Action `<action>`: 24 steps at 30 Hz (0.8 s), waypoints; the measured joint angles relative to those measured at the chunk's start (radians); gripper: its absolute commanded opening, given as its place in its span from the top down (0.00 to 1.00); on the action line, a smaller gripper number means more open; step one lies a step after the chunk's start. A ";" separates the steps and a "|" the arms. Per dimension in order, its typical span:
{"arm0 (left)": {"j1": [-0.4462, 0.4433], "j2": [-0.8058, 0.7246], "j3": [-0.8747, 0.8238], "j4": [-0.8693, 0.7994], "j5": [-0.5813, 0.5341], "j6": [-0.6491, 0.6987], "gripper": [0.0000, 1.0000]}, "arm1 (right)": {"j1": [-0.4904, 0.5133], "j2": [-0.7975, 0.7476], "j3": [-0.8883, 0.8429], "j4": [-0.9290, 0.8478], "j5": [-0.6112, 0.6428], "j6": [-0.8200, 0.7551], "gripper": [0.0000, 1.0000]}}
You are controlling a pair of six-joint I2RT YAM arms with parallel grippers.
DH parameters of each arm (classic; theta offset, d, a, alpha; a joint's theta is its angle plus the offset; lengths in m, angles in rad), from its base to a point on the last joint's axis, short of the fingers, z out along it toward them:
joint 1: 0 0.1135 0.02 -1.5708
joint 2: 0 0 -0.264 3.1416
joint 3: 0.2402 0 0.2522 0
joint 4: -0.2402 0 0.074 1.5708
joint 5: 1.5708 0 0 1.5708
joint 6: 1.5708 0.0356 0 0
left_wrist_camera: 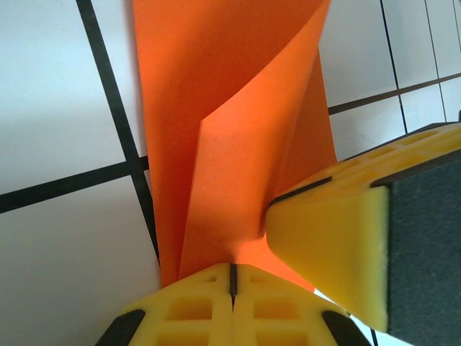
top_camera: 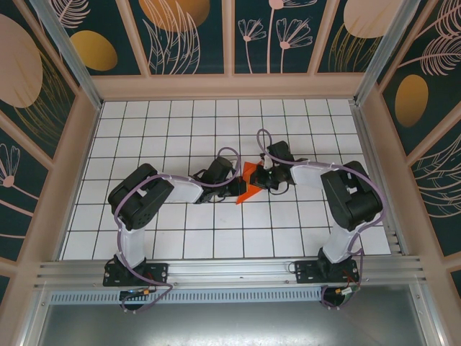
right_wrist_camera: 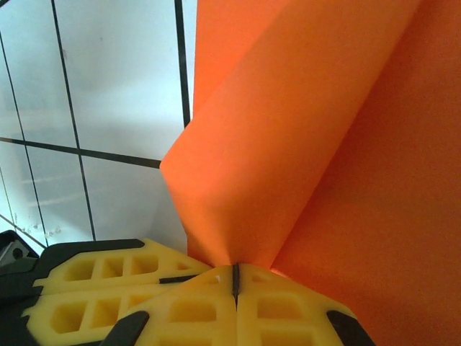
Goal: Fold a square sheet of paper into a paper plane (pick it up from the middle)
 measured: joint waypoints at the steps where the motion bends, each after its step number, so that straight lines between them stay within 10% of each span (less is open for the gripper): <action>1: 0.000 0.000 0.000 -0.001 0.000 0.000 1.00 | 0.000 0.003 0.000 0.001 -0.003 -0.003 1.00; 24: 0.000 0.000 0.004 -0.008 0.002 0.004 1.00 | 0.006 0.008 0.022 -0.020 0.077 -0.010 1.00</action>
